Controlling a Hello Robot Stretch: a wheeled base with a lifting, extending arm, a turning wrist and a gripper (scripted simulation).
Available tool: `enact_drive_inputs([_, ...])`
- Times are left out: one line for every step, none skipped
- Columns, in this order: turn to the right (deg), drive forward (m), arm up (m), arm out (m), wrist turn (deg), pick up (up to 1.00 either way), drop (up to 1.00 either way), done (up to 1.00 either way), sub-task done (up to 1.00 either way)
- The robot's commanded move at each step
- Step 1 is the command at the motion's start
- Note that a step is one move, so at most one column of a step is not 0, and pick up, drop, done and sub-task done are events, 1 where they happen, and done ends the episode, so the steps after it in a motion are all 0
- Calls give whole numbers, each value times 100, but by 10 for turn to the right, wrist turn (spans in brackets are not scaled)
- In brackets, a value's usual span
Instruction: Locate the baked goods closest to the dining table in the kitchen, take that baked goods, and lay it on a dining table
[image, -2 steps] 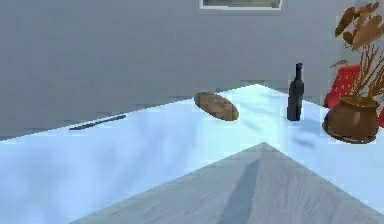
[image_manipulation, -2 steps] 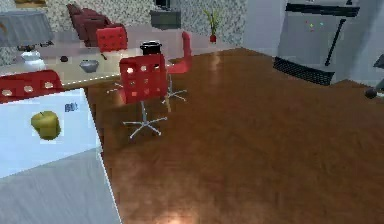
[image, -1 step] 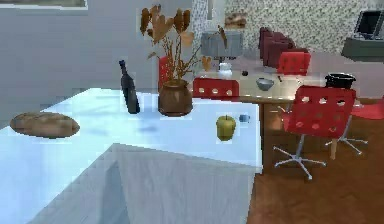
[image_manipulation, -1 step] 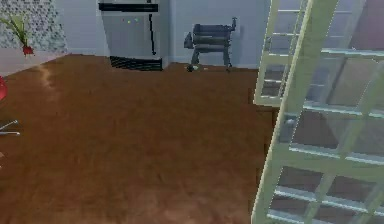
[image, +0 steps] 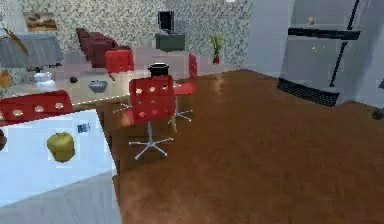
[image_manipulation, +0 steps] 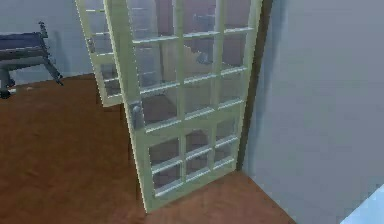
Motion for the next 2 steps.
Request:
enact_drive_inputs([360,0,0,0,0,0,0,0,0])
enact_drive_inputs([0,80,0,0,0,0,0,0,0])
